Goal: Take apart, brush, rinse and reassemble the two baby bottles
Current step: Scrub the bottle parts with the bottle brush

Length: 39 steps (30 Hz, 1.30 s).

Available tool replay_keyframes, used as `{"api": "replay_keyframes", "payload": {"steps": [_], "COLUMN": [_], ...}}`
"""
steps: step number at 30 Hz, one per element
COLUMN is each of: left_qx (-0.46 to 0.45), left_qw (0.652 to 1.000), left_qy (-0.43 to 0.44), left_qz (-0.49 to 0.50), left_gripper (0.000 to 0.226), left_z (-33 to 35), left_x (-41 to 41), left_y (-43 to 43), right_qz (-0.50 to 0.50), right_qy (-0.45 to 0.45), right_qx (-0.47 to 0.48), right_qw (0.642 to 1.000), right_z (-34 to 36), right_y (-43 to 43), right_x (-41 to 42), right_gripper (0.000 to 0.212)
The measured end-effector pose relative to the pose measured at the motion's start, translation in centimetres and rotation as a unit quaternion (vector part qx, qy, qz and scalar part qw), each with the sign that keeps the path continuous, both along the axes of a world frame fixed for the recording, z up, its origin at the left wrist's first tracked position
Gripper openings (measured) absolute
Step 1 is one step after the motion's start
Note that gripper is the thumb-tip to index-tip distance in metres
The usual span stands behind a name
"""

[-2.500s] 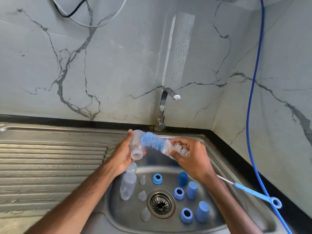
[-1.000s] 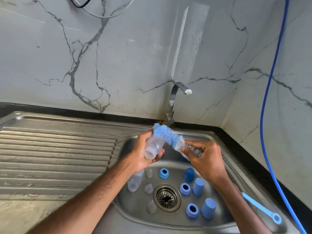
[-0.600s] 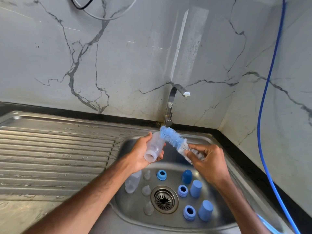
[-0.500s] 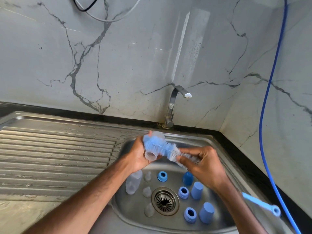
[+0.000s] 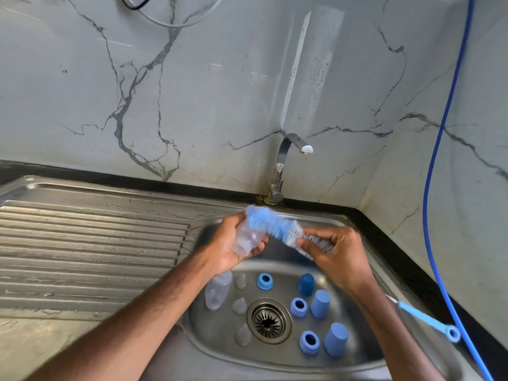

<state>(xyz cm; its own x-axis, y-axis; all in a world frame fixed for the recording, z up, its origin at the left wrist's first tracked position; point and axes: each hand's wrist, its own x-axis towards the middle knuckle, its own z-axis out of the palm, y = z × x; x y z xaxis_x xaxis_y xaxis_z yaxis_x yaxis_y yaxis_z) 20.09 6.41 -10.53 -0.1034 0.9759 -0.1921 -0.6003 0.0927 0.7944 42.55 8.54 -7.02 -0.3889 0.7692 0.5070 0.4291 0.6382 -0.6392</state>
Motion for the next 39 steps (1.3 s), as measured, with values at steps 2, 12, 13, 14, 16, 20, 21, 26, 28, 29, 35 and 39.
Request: {"api": "replay_keyframes", "payload": {"steps": [2,12,13,14,16,20,21,26,28,29,35,39], "left_qx": [-0.001,-0.007,-0.008,-0.010,-0.007,0.004,0.002,-0.002,0.002,-0.003,-0.041,-0.036], "left_qw": [1.000,0.999,0.999,0.999,0.999,0.999,0.999,0.999,0.999,0.999,0.999,0.998], "left_qy": [0.005,-0.033,-0.037,-0.038,-0.032,-0.031,-0.035,-0.025,-0.028,-0.031,-0.026,-0.038], "left_qz": [-0.013,-0.010,-0.019,-0.020,-0.016,-0.014,-0.018,-0.027,-0.027,-0.021,0.007,0.023], "left_gripper": [0.044,0.044,0.045,0.046,0.049,0.049,0.049,0.050,0.048,0.046,0.048,0.048], "left_z": [0.1,-0.2,-0.2,-0.3,-0.4,-0.3,-0.3,-0.5,-0.6,-0.6,-0.5,-0.5], "left_x": [0.6,0.0,0.1,0.2,0.0,-0.2,-0.2,0.2,0.0,0.0,0.2,-0.1], "left_y": [-0.1,0.1,0.2,0.2,0.2,0.2,0.2,0.3,0.4,0.4,0.4,0.5], "right_qz": [-0.059,-0.022,-0.034,-0.020,0.058,0.052,0.009,0.027,0.079,0.066,-0.022,0.049], "right_qy": [0.033,0.028,0.040,0.031,-0.021,-0.021,-0.002,-0.021,-0.062,-0.061,-0.013,-0.061], "right_qx": [0.002,-0.014,-0.013,-0.021,-0.053,-0.042,-0.027,-0.058,-0.075,-0.066,-0.048,-0.050], "right_qw": [0.998,0.999,0.999,0.999,0.997,0.998,1.000,0.998,0.992,0.994,0.999,0.996], "right_z": [0.2,0.3,0.2,0.1,-0.2,0.0,0.2,0.0,0.0,0.1,0.5,0.2], "right_y": [0.3,0.4,0.4,0.4,0.0,0.0,0.3,0.0,-0.8,-0.7,0.0,-0.7], "right_x": [-0.1,-0.1,0.0,0.2,0.8,0.1,-0.3,0.5,0.7,0.5,0.3,0.2], "right_gripper": [0.026,0.028,0.026,0.026,0.028,0.029,0.028,0.025,0.031,0.032,0.025,0.032]}}
